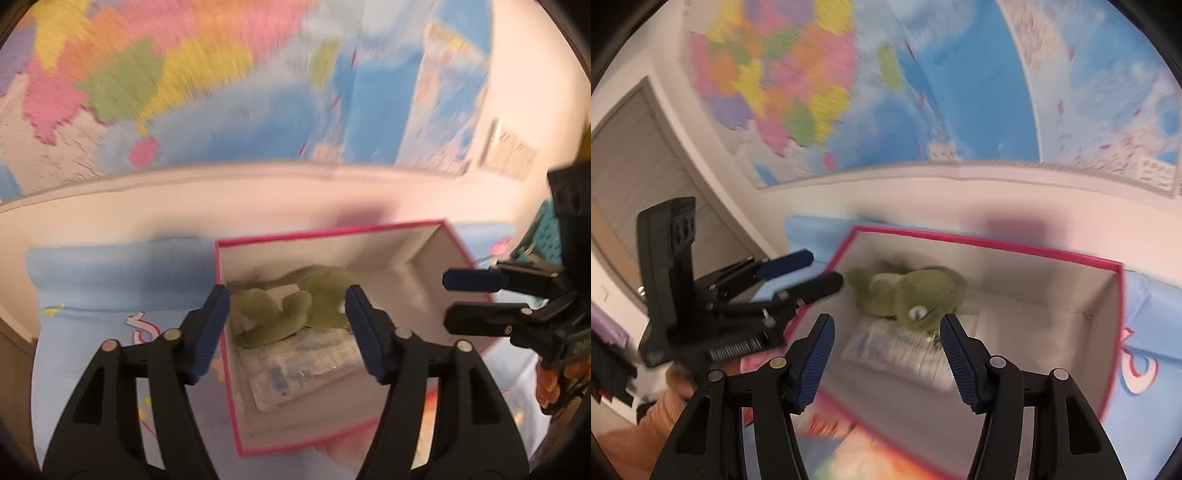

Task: Organize soft objects
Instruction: 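Carry the turtle into the pink box and open both grippers, then move both grippers back to the white barcode package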

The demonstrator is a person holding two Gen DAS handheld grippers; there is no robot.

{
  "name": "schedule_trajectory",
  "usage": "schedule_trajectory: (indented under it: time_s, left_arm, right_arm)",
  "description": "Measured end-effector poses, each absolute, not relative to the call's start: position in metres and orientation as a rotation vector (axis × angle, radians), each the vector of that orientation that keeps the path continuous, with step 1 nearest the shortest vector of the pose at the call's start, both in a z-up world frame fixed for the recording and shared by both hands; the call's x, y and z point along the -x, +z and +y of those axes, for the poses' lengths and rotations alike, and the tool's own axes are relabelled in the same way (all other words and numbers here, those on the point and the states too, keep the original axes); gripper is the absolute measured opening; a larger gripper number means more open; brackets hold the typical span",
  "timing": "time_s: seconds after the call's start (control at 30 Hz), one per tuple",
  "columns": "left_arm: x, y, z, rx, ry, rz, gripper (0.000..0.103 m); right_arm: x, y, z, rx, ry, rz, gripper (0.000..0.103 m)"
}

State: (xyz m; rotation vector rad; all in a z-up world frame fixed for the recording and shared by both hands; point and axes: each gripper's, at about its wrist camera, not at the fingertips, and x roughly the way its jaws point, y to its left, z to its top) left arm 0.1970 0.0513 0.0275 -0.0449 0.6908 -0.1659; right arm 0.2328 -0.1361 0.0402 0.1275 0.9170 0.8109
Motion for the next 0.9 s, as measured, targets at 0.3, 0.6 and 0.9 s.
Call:
schedule_trajectory:
  time_s: [0.3, 0.6, 0.9]
  left_arm:
    - [-0.1, 0.049, 0.048, 0.05, -0.311, 0.587, 0.072]
    - [-0.042, 0.017, 0.002, -0.031, -0.446, 0.652, 0.072]
    - [-0.029, -0.043, -0.047, -0.047, -0.623, 0.864, 0.072]
  right_arm:
    - [-0.147, 0.056, -0.199, -0.103, 0.846, 0.857, 0.061]
    - [-0.098, 0.0, -0.26, -0.201, 0.731, 0.996, 0.061]
    - [-0.06, -0.048, -0.294, -0.308, 0.674, 1.094, 0.061]
